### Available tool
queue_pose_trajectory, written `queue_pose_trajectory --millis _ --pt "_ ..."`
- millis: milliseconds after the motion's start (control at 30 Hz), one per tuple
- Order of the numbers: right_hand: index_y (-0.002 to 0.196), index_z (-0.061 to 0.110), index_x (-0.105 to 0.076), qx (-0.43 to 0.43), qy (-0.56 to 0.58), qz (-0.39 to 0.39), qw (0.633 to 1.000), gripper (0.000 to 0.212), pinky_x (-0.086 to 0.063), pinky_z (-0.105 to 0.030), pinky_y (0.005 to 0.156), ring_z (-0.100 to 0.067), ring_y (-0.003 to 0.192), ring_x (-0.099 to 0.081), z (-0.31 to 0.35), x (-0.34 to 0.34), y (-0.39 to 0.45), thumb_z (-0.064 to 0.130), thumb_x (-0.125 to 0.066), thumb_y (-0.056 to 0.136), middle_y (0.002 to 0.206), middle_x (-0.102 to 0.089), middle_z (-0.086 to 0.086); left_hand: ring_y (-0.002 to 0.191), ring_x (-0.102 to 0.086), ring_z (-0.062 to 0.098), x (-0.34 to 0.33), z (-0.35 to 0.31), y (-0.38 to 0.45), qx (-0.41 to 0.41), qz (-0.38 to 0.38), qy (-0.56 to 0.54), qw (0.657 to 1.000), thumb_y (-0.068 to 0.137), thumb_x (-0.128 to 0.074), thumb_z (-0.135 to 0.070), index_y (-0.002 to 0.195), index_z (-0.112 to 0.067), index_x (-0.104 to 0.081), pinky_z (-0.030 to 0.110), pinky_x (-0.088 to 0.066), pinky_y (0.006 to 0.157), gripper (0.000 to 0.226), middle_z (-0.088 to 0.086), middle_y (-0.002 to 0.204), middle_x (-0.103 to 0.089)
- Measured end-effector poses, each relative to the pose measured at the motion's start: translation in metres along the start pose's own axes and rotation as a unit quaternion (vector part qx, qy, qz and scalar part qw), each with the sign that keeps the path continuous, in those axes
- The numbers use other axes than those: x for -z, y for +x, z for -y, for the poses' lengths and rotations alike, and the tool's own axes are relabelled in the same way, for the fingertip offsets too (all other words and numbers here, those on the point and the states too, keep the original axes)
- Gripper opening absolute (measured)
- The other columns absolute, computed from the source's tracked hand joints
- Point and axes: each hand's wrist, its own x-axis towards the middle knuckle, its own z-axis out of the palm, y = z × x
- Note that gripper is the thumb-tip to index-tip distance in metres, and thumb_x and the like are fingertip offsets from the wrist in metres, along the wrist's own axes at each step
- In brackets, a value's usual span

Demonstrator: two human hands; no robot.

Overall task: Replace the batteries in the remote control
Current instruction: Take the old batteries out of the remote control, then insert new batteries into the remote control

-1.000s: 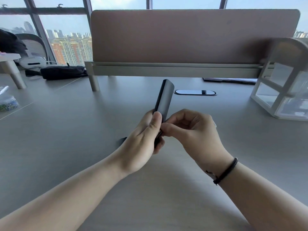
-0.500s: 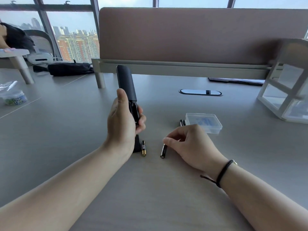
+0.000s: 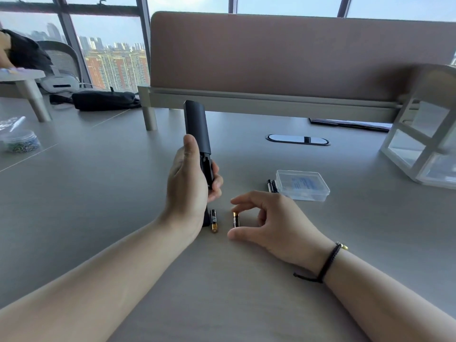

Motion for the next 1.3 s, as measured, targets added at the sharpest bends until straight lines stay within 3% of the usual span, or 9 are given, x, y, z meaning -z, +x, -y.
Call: queue_pose_trajectory --millis 100,167,233,333,400,467,700,1067,1300 --pt "0.119 0.045 -0.06 0.001 -0.038 -0.018 0.999 0.059 -0.04 -0.021 0.068 0.012 0.057 -0.045 0.006 -0.004 -0.001 0.06 -0.077 0.064 0.102 -0.066 0.042 0.044 -0.041 0.016 -0.002 0.003 -0.002 -0.002 0.011 0.004 1.0 0.101 -0.033 -0.053 0.1 -0.009 -0.046 0.024 -0.023 0.043 0.046 0.01 0.074 -0.049" --pt "0.122 0.044 -0.059 -0.008 -0.037 -0.02 0.999 0.063 -0.033 -0.017 0.06 0.008 0.053 -0.038 0.008 -0.002 -0.002 0.061 -0.078 0.065 0.07 -0.052 0.054 0.045 -0.041 0.017 -0.003 0.005 -0.003 -0.009 0.02 0.014 1.0 0.101 -0.033 -0.053 0.102 -0.009 -0.046 0.024 -0.023 0.041 0.046 0.011 0.074 -0.049" --pt "0.123 0.041 -0.061 -0.015 -0.037 -0.04 0.998 0.063 -0.029 -0.015 0.057 0.007 0.053 -0.038 0.005 0.002 -0.002 0.063 -0.077 0.066 0.058 -0.051 0.04 0.045 -0.042 0.016 -0.002 0.005 -0.002 -0.014 0.025 0.02 0.999 0.101 -0.032 -0.053 0.102 -0.009 -0.047 0.025 -0.023 0.042 0.047 0.009 0.073 -0.05" --pt "0.125 0.035 -0.062 -0.039 -0.085 -0.075 0.993 0.056 -0.048 -0.027 0.078 0.006 0.083 -0.056 -0.001 0.008 -0.001 0.066 -0.064 0.078 0.104 -0.067 0.025 0.045 -0.042 0.016 0.0 0.004 -0.001 -0.016 0.021 0.021 0.999 0.101 -0.032 -0.053 0.103 -0.009 -0.047 0.025 -0.024 0.042 0.047 0.009 0.073 -0.05" --pt "0.132 0.032 -0.057 -0.07 -0.142 -0.068 0.985 0.054 -0.049 -0.033 0.095 -0.011 0.124 -0.056 -0.003 0.012 -0.001 0.061 -0.055 0.087 0.142 -0.056 0.016 0.045 -0.041 0.016 -0.001 0.004 -0.001 -0.013 0.017 0.016 1.0 0.101 -0.033 -0.053 0.102 -0.009 -0.047 0.025 -0.022 0.043 0.046 0.01 0.074 -0.049" --pt "0.136 0.029 -0.053 -0.089 -0.184 -0.04 0.978 0.052 -0.049 -0.037 0.096 -0.021 0.133 -0.05 -0.001 0.015 -0.002 0.056 -0.051 0.092 0.15 -0.048 0.009 0.046 -0.041 0.016 -0.001 0.004 -0.001 -0.013 0.018 0.014 1.0 0.101 -0.033 -0.053 0.102 -0.009 -0.046 0.027 -0.021 0.044 0.046 0.01 0.075 -0.048" --pt "0.123 0.022 -0.05 -0.097 -0.281 -0.006 0.955 0.052 -0.042 -0.037 0.067 -0.032 0.106 -0.06 -0.002 0.012 0.001 0.063 -0.04 0.092 0.131 -0.052 -0.001 0.046 -0.04 0.017 -0.001 0.005 -0.002 -0.018 0.026 0.013 0.999 0.1 -0.034 -0.055 0.1 -0.01 -0.046 0.029 -0.018 0.048 0.047 0.013 0.078 -0.048" --pt "0.12 0.032 -0.064 -0.116 -0.244 -0.05 0.961 0.046 -0.046 -0.033 0.076 -0.021 0.114 -0.061 -0.004 0.014 0.004 0.062 -0.046 0.09 0.128 -0.062 0.012 0.045 -0.039 0.017 -0.003 0.006 -0.004 -0.011 0.048 0.018 0.999 0.101 -0.031 -0.053 0.105 -0.009 -0.049 0.031 -0.016 0.049 0.047 0.013 0.076 -0.049" --pt "0.075 0.02 -0.067 -0.124 -0.18 -0.123 0.968 0.017 -0.051 -0.03 0.062 -0.025 0.082 -0.065 -0.005 0.013 0.004 0.035 -0.066 0.082 0.079 -0.07 0.004 0.046 -0.04 0.019 -0.005 0.006 -0.007 -0.003 0.072 0.027 0.997 0.101 -0.031 -0.053 0.104 -0.008 -0.049 0.03 -0.019 0.047 0.05 0.013 0.075 -0.05"
